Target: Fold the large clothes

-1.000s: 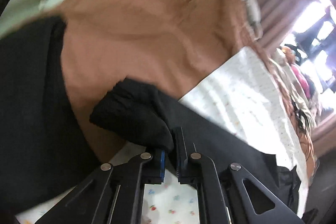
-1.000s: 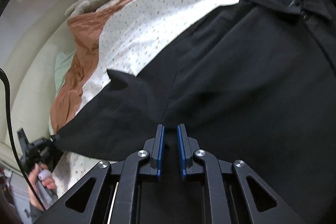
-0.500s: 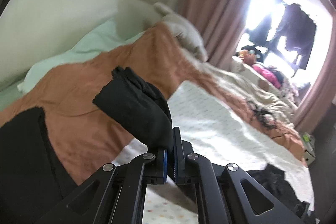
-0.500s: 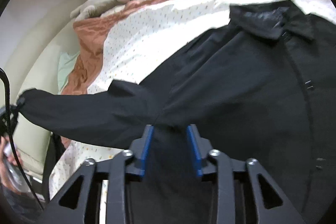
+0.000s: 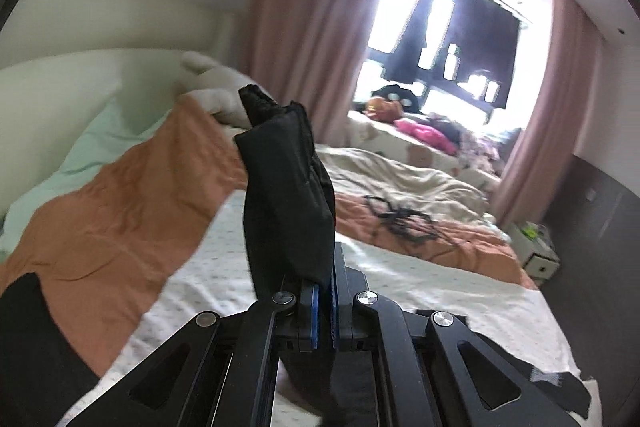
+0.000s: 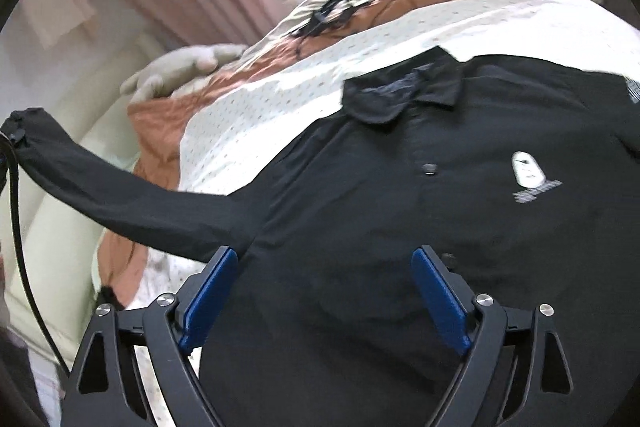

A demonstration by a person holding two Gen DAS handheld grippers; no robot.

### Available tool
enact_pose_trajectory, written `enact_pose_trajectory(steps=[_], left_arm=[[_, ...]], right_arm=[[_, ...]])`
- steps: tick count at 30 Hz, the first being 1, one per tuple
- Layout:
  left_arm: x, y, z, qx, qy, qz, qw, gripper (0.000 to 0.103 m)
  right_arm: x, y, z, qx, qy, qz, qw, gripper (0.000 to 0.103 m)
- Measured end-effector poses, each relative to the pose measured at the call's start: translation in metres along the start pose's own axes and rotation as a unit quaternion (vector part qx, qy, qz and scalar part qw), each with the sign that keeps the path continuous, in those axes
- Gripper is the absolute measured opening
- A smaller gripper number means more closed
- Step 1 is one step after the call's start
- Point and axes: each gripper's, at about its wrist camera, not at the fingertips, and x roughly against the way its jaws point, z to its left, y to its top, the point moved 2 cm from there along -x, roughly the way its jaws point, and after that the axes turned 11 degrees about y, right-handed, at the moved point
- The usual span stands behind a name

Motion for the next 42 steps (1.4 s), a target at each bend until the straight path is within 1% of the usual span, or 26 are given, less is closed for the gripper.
enact_pose_trajectory(steps=[3,6,9,12,15,16,17,19,22,26,28,31,33,34,35,36,37,38,39,40,42], left_arm=[[0.004,0.0,-0.028,-0.02,-0.019,-0.002,0.9996,0.004],[0.005,-0.001,-0.056,-0.039,-0.04,0.001,0.9985,0.004],[0.007,-0.01,-0.086,-0.055,-0.063,0.011,0.9965,0.004],[0.003,-0.019,-0.117,-0.076,-0.081,0.019,0.9936,0.004],[-0.004,-0.035,-0.152,-0.098,-0.105,0.033,0.9891,0.004],[-0.003,-0.039,-0.158,-0.102,-0.111,0.036,0.9879,0.004],[-0.007,-0.046,-0.171,-0.111,-0.121,0.041,0.9856,0.004],[-0.009,-0.055,-0.18,-0.122,-0.135,0.048,0.9822,0.004],[-0.016,-0.073,-0.207,-0.137,-0.16,0.064,0.9755,0.004],[-0.026,-0.101,-0.246,-0.162,-0.189,0.087,0.9645,0.004],[-0.03,-0.114,-0.264,-0.172,-0.203,0.1,0.9586,0.004],[-0.035,-0.135,-0.288,-0.184,-0.215,0.118,0.9519,0.004],[-0.045,-0.159,-0.304,-0.191,-0.227,0.144,0.9443,0.004],[-0.049,-0.172,-0.312,-0.195,-0.234,0.161,0.9389,0.01],[-0.053,-0.188,-0.321,-0.204,-0.249,0.181,0.9293,0.017],[-0.056,-0.204,-0.33,-0.212,-0.268,0.206,0.9167,0.043],[-0.06,-0.22,-0.336,-0.217,-0.282,0.23,0.906,0.073],[-0.061,-0.233,-0.338,-0.216,-0.288,0.242,0.9011,0.083],[-0.06,-0.242,-0.338,-0.213,-0.291,0.244,0.9004,0.087],[-0.059,-0.248,-0.335,-0.209,-0.292,0.244,0.9009,0.087],[-0.06,-0.253,-0.325,-0.194,-0.28,0.253,0.9054,0.087]], right_arm=[[0.02,0.0,-0.011,-0.015,-0.013,-0.023,1.0,0.089],[0.034,-0.003,-0.02,-0.023,-0.012,-0.037,0.999,0.089],[0.041,0.005,-0.027,-0.021,-0.013,-0.044,0.999,0.089],[0.047,0.012,-0.037,-0.035,-0.008,-0.052,0.998,0.089],[0.055,0.02,-0.048,-0.048,-0.007,-0.065,0.997,0.089],[0.058,0.022,-0.052,-0.055,-0.005,-0.071,0.996,0.089],[0.062,0.023,-0.056,-0.06,-0.003,-0.074,0.995,0.089],[0.069,0.027,-0.065,-0.074,0.0,-0.083,0.994,0.089],[0.081,0.034,-0.082,-0.091,-0.012,-0.099,0.991,0.089],[0.092,0.039,-0.103,-0.123,-0.021,-0.115,0.986,0.089],[0.098,0.041,-0.114,-0.14,-0.025,-0.124,0.982,0.089],[0.107,0.043,-0.131,-0.169,-0.034,-0.137,0.975,0.089],[0.112,0.043,-0.142,-0.189,-0.04,-0.145,0.97,0.089],[0.116,0.043,-0.148,-0.199,-0.042,-0.149,0.968,0.089],[0.118,0.042,-0.153,-0.207,-0.043,-0.152,0.966,0.089],[0.12,0.042,-0.159,-0.216,-0.043,-0.155,0.963,0.089],[0.123,0.041,-0.164,-0.226,-0.042,-0.158,0.96,0.089],[0.125,0.041,-0.168,-0.234,-0.042,-0.161,0.958,0.089],[0.127,0.04,-0.173,-0.243,-0.044,-0.164,0.955,0.089],[0.129,0.039,-0.177,-0.251,-0.046,-0.167,0.953,0.089],[0.133,0.038,-0.183,-0.26,-0.052,-0.172,0.949,0.089]])
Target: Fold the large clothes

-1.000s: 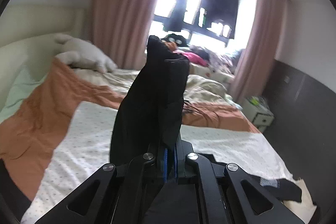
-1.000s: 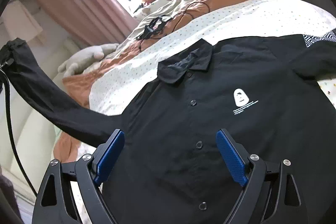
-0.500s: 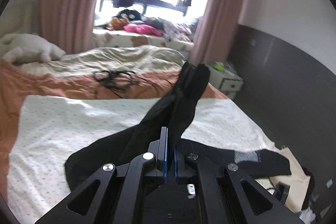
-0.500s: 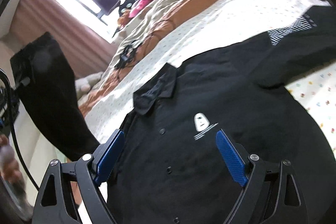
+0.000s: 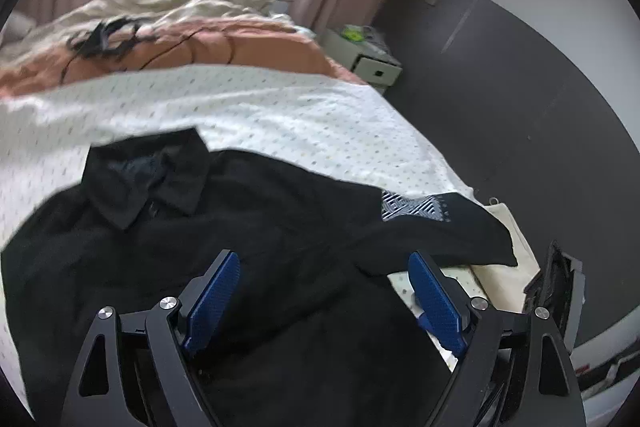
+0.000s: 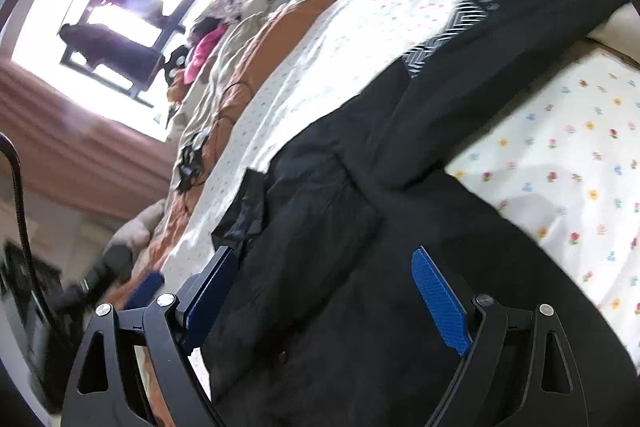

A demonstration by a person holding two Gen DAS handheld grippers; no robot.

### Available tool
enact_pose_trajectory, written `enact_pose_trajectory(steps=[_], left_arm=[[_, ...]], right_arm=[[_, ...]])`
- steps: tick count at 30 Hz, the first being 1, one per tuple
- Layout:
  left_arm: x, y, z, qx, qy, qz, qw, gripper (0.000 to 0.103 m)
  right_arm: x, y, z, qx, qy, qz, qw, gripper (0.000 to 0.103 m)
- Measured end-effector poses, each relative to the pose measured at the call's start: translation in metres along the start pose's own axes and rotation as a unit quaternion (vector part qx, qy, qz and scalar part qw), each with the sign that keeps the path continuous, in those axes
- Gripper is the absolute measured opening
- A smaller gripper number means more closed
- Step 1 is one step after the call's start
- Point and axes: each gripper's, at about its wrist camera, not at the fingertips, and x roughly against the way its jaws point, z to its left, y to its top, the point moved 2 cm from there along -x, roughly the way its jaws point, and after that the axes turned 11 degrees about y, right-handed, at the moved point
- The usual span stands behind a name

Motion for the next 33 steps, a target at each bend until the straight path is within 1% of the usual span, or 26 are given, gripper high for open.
enact_pose_trajectory(steps=[1,4,6,9,12,13,14,17,19,22,27,30,31,33], left_arm=[[0.001,-0.002,0.005,0.009,0.004,0.0,1.0,0.087],[0.021,-0.014,0.022,0.03,0.049,-0.02,0.9981,0.087],[0.038,-0.02,0.033,0.045,0.074,-0.041,0.9954,0.087],[0.064,-0.029,0.056,0.072,0.102,-0.06,0.9904,0.087],[0.087,-0.042,0.076,0.104,0.127,-0.077,0.9834,0.087],[0.094,-0.046,0.082,0.117,0.135,-0.081,0.9806,0.087],[0.102,-0.051,0.089,0.131,0.144,-0.085,0.9772,0.087],[0.12,-0.064,0.104,0.162,0.165,-0.098,0.9679,0.084],[0.126,-0.071,0.107,0.166,0.173,-0.102,0.9654,0.083],[0.131,-0.079,0.107,0.166,0.178,-0.104,0.9645,0.083],[0.132,-0.091,0.107,0.177,0.168,-0.108,0.9638,0.083],[0.124,-0.1,0.107,0.178,0.163,-0.108,0.9644,0.083],[0.121,-0.101,0.107,0.178,0.161,-0.104,0.9652,0.082],[0.114,-0.105,0.111,0.18,0.157,-0.094,0.9664,0.075]], right_arm=[[0.001,0.002,-0.003,-0.004,-0.004,-0.004,1.0,0.089],[0.001,0.003,-0.006,-0.012,-0.005,-0.005,1.0,0.089],[-0.001,0.002,-0.004,-0.013,-0.004,-0.002,1.0,0.089],[-0.002,-0.002,-0.003,-0.008,-0.004,0.009,1.0,0.089],[-0.003,0.002,-0.002,-0.002,-0.001,0.014,1.0,0.088],[-0.001,0.003,-0.001,0.002,0.0,0.014,1.0,0.086],[0.001,0.005,-0.002,0.004,0.0,0.015,1.0,0.084],[0.011,0.011,-0.004,0.009,-0.002,0.008,1.0,0.084],[0.022,0.018,-0.007,0.009,-0.009,-0.002,1.0,0.084],[0.037,0.028,-0.012,0.012,-0.016,-0.018,1.0,0.084],[0.064,0.047,-0.025,0.014,-0.031,-0.046,0.998,0.084],[0.083,0.058,-0.035,0.02,-0.044,-0.069,0.996,0.084],[0.091,0.064,-0.04,0.023,-0.05,-0.079,0.995,0.082],[0.1,0.072,-0.048,0.025,-0.059,-0.093,0.994,0.08]])
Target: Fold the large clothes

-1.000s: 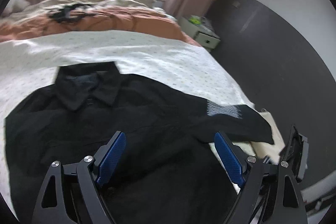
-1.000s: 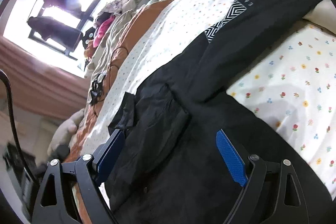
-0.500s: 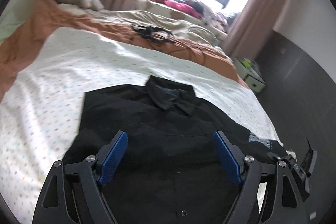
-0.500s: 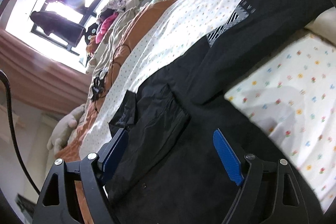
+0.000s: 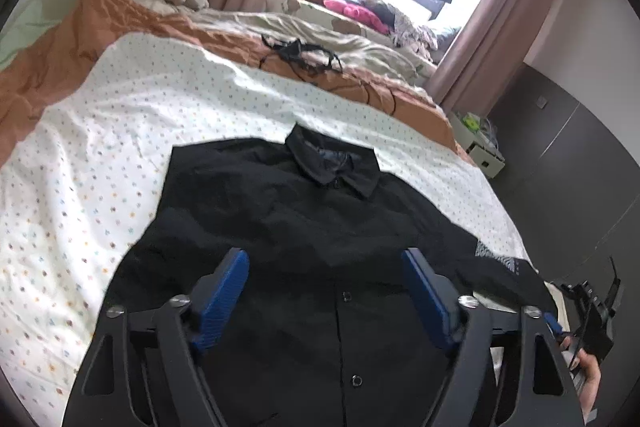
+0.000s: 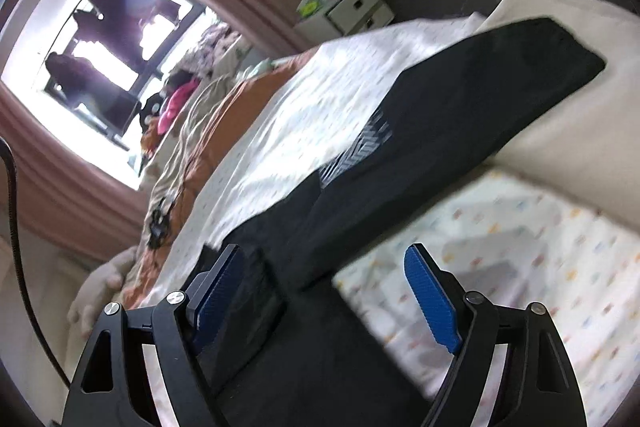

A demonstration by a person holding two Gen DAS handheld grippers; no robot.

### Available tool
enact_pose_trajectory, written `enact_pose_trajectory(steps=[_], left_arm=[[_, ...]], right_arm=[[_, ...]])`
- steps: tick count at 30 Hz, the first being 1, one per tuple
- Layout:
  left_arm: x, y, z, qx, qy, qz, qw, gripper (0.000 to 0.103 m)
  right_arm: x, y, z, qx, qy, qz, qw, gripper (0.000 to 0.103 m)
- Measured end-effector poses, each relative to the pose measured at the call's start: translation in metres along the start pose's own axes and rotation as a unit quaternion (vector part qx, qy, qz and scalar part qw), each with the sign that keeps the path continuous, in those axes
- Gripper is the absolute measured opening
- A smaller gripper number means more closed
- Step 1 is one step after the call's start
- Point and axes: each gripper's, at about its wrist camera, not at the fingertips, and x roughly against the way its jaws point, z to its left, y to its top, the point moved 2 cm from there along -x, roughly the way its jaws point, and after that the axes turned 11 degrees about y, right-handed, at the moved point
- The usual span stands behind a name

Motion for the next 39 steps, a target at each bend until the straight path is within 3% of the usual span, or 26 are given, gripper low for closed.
enact_pose_trajectory(steps=[8,15,22,31,33,35,39], left_arm=[[-0.02,-0.017,0.015,0.012,0.01,0.009,0.9998,0.075],[-0.043,-0.024,0.007,0.012,0.001,0.019,0.9998,0.074],[-0.061,-0.029,0.006,0.007,0.011,0.034,0.9993,0.074],[-0.071,-0.03,0.013,0.01,0.029,0.04,0.9987,0.074],[-0.073,-0.03,0.014,0.011,0.031,0.042,0.9986,0.074],[-0.074,-0.03,0.016,0.011,0.034,0.042,0.9985,0.074],[-0.073,-0.026,0.02,0.019,0.034,0.04,0.9984,0.074]], right_arm=[[0.025,0.032,-0.055,-0.045,-0.011,-0.044,0.998,0.069],[0.057,0.057,-0.101,-0.088,-0.02,-0.095,0.991,0.069],[0.058,0.071,-0.138,-0.125,-0.023,-0.112,0.985,0.067],[0.029,0.073,-0.162,-0.162,-0.019,-0.103,0.981,0.043],[0.024,0.079,-0.167,-0.163,-0.027,-0.105,0.981,0.034],[0.023,0.083,-0.174,-0.167,-0.034,-0.106,0.98,0.011],[0.036,0.084,-0.153,-0.138,-0.018,-0.135,0.981,0.004]])
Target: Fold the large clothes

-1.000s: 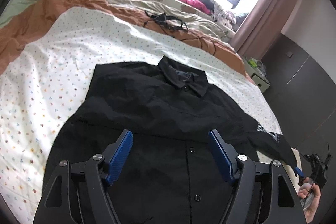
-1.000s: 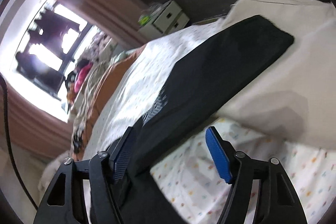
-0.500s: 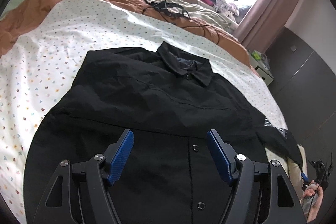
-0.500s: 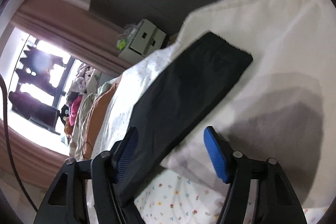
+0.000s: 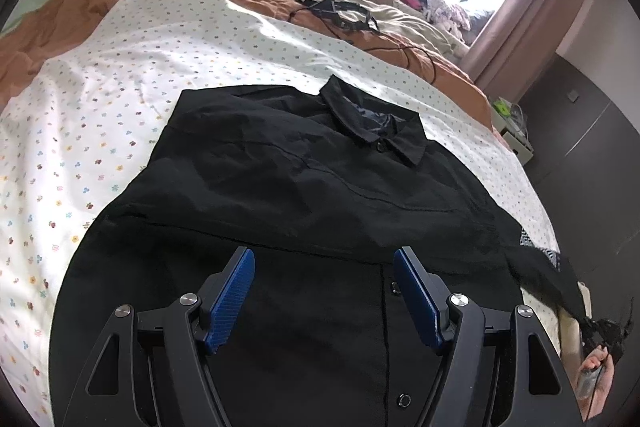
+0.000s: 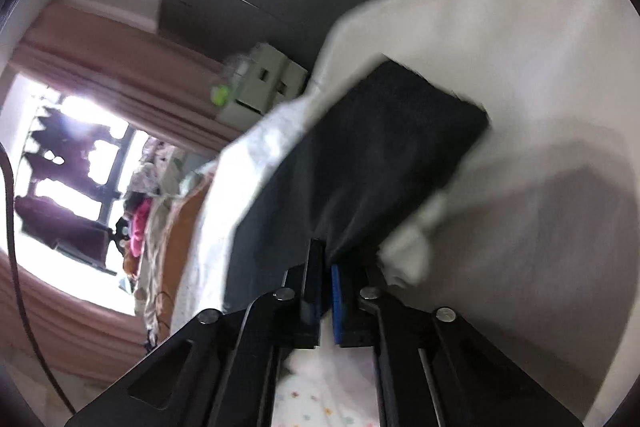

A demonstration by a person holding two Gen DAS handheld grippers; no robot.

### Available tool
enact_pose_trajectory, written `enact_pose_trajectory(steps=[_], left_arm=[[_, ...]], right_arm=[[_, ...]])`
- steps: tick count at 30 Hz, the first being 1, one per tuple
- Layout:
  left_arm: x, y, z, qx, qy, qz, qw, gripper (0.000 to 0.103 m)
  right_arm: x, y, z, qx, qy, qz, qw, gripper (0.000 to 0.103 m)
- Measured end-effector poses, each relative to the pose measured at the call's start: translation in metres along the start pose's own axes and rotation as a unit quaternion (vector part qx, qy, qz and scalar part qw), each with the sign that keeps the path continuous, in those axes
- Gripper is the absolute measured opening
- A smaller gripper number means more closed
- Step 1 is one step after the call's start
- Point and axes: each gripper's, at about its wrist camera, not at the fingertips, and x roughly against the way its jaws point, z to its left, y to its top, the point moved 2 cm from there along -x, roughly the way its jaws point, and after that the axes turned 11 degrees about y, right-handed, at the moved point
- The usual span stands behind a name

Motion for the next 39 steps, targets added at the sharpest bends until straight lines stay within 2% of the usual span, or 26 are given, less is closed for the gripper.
enact_pose_trajectory(steps=[6,12,18,21,24,28,35,39], left_arm=[[0.011,0.005,0.005,0.005,-0.006,-0.011,0.9999,0.074],[0.02,0.011,0.009,0.012,-0.026,-0.01,0.9995,0.074],[0.029,0.018,0.021,0.027,-0.051,-0.008,0.9983,0.074],[0.035,0.022,0.031,0.033,-0.055,-0.01,0.9979,0.074],[0.037,0.028,0.045,0.04,-0.078,0.005,0.9962,0.074],[0.048,0.038,0.073,0.072,-0.084,-0.004,0.9939,0.074],[0.055,0.046,0.115,0.108,-0.074,-0.008,0.9913,0.074],[0.056,0.048,0.143,0.13,-0.054,-0.006,0.99,0.074]], right_arm=[[0.026,-0.013,0.075,0.086,0.064,-0.024,0.994,0.004],[0.042,-0.046,0.146,0.145,0.137,-0.006,0.98,0.004],[0.05,-0.106,0.212,0.201,0.204,0.03,0.958,0.004],[0.041,-0.137,0.235,0.213,0.218,0.053,0.951,0.004],[0.031,-0.162,0.255,0.227,0.222,0.068,0.946,0.004],[0.02,-0.198,0.285,0.251,0.23,0.085,0.936,0.004],[-0.009,-0.262,0.317,0.279,0.24,0.134,0.92,0.004],[-0.025,-0.308,0.329,0.297,0.246,0.161,0.908,0.004]])
